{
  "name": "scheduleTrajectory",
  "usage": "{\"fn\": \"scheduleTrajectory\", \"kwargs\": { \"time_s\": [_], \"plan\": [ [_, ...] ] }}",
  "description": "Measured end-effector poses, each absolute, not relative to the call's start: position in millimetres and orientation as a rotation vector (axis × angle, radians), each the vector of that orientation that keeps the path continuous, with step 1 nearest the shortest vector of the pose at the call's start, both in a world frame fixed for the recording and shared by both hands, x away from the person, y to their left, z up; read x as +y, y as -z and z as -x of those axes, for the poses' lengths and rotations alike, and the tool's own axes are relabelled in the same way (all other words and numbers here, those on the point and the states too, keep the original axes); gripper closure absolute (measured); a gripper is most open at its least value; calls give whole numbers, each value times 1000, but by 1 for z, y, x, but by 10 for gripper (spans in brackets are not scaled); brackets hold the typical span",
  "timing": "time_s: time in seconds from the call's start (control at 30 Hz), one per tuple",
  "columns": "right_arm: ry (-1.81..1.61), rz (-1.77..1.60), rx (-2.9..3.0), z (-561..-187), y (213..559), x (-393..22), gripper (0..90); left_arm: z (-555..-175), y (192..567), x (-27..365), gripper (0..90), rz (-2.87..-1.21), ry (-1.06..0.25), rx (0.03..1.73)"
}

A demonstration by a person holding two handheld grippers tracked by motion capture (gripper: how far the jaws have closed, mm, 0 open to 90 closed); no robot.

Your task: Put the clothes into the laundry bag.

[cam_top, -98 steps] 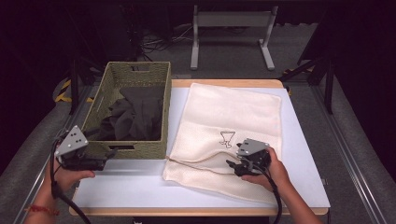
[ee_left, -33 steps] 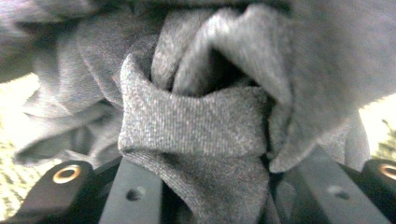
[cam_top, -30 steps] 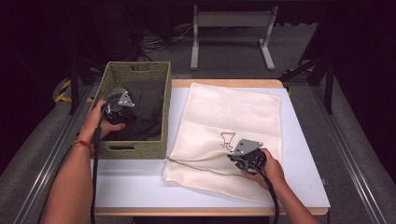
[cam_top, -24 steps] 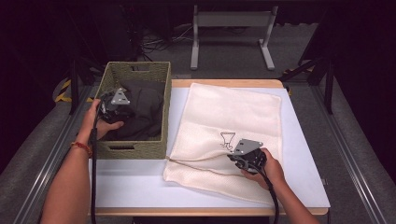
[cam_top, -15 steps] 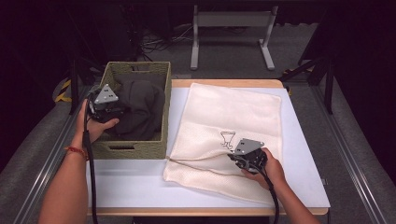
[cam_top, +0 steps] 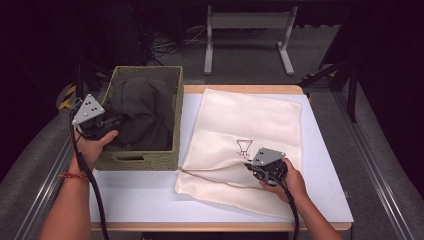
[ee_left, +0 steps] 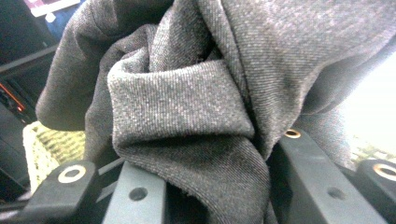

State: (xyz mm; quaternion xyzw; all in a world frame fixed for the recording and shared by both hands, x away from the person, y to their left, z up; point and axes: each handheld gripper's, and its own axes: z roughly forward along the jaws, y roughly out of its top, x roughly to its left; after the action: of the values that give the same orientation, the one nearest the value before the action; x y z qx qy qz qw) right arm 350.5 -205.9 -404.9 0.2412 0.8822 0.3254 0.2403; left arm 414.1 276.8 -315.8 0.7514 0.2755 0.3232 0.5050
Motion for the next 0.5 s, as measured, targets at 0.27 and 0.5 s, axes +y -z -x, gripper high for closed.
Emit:
{"fn": "scheduleTrajectory", "kwargs": {
  "time_s": [0.27,0.5],
  "plan": [
    [-915,-674,2384,-351,400,-207,862,-386,303,276,692,-1731,-778,622],
    [-946,-688,2339,-353,394,-209,865,-361,285,273,692,-1693,-758,590]
  ]
}}
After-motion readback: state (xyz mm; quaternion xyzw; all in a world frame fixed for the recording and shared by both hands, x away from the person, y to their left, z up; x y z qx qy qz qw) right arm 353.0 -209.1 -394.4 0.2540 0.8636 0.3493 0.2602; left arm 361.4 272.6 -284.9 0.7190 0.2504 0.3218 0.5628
